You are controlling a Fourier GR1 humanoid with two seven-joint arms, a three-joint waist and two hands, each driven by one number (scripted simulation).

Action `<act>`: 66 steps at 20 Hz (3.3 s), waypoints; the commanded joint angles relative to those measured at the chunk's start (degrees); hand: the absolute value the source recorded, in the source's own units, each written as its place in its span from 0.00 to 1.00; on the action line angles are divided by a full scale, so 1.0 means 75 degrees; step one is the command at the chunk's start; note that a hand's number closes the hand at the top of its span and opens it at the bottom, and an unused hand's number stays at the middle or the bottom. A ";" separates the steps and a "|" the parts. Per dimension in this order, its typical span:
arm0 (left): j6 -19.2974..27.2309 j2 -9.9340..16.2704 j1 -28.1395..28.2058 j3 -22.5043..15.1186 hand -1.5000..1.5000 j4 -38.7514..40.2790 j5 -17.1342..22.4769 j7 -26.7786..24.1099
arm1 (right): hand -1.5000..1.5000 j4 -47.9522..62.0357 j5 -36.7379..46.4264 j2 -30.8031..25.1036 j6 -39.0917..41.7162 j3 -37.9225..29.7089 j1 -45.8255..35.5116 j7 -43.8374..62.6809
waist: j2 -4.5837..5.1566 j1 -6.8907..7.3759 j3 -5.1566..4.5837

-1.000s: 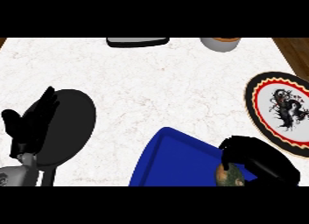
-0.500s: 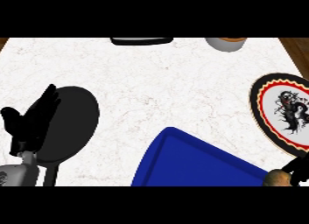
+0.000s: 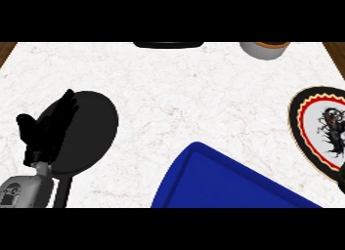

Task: Pick the squash from the tray and place it in the plate

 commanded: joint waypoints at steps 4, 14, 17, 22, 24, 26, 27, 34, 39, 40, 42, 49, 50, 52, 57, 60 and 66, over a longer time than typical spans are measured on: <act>-0.0125 -0.0108 0.0188 -0.0051 0.50 -0.0323 -0.0095 0.0047 | 1.00 0.2945 0.0146 -0.0855 0.0089 -0.0588 -0.1767 -0.0642 | 0.0009 0.0105 0.0006; -0.0076 -0.0292 -0.0476 -0.0006 0.50 0.0404 -0.0180 0.0030 | 1.00 0.6418 0.1296 -0.1650 0.0894 0.0353 -0.3373 -0.0871 | 0.0073 0.0186 0.0005; -0.0031 -0.0235 -0.0440 0.0027 0.50 0.0166 -0.0258 0.0089 | 0.00 0.7953 0.1740 -0.2094 0.0746 0.0554 -0.3741 -0.2656 | 0.0063 0.0205 0.0018; -0.0358 0.0072 -0.0167 0.0283 0.50 0.0128 -0.0138 -0.0069 | 0.00 0.8755 0.1532 -0.1839 0.0169 0.0267 -0.4462 -0.3884 | 0.0039 0.0166 0.0014; -0.0167 -0.0133 0.0019 0.0190 0.50 -0.0115 -0.0139 0.0095 | 0.00 0.8632 0.0866 -0.2010 0.0701 -0.0140 -0.4333 -0.4647 | 0.0028 0.0150 0.0020; -0.0019 -0.0164 -0.0190 0.0137 0.50 -0.0053 -0.0294 0.0146 | 0.00 0.8181 0.0347 -0.1778 0.1501 -0.0093 -0.4552 -0.4573 | -0.0007 0.0054 0.0009; -0.0189 -0.0071 -0.0280 0.0254 0.50 0.0014 -0.0112 0.0199 | 0.00 0.8312 0.0074 -0.1832 0.1847 -0.0169 -0.4507 -0.4911 | 0.0004 0.0042 0.0016; -0.0031 -0.0139 -0.0115 0.0157 0.50 -0.0235 -0.0257 0.0366 | 0.00 0.8383 -0.1532 -0.2176 0.3883 -0.0327 -0.4348 -0.2871 | -0.0061 -0.0038 -0.0005; -0.0258 -0.0087 -0.0127 0.0217 0.50 -0.0171 -0.0087 0.0317 | 0.00 0.8683 -0.2271 -0.2449 0.5224 -0.0083 -0.4286 -0.2145 | -0.0017 0.0009 0.0006; -0.0261 -0.0088 0.0012 0.0266 0.50 -0.0192 -0.0082 0.0113 | 0.00 0.8792 -0.2352 -0.2695 0.5372 -0.0092 -0.4333 -0.2004 | 0.0000 0.0069 0.0008; -0.0131 -0.0210 -0.0019 0.0089 0.50 -0.0058 -0.0286 0.0192 | 0.00 0.8881 -0.2653 -0.2955 0.5753 -0.0163 -0.4233 -0.2140 | 0.0018 0.0019 0.0019; -0.0187 -0.0167 -0.0323 0.0212 0.50 -0.0289 -0.0088 0.0502 | 0.00 0.9090 -0.2918 -0.3320 0.5506 -0.0070 -0.4009 -0.2655 | 0.0059 0.0107 0.0048; -0.0152 -0.0203 -0.0034 0.0157 0.50 -0.0196 -0.0242 0.0148 | 0.00 0.9010 -0.2919 -0.3020 0.5298 0.0034 -0.3851 -0.2795 | 0.0054 0.0110 0.0042; -0.0218 -0.0187 0.0116 0.0163 0.50 -0.0180 -0.0224 0.0077 | 0.00 0.9124 -0.2961 -0.3270 0.5408 0.0116 -0.3887 -0.2732 | 0.0072 0.0187 0.0049; -0.0422 -0.0082 0.0020 0.0264 0.50 -0.0376 0.0005 0.0264 | 0.00 0.9404 -0.3085 -0.3502 0.5104 0.0146 -0.3822 -0.2867 | 0.0071 0.0243 0.0056; -0.0205 -0.0190 -0.0252 0.0142 0.50 -0.0177 -0.0239 0.0312 | 0.00 0.9403 -0.3108 -0.3655 0.5222 0.0349 -0.3996 -0.2729 | 0.0092 0.0222 0.0058; -0.0234 -0.0397 -0.0008 0.0007 0.50 -0.0173 -0.0235 0.0176 | 0.00 0.9672 -0.3021 -0.3958 0.4826 0.0505 -0.3795 -0.3119 | 0.0102 0.0263 0.0078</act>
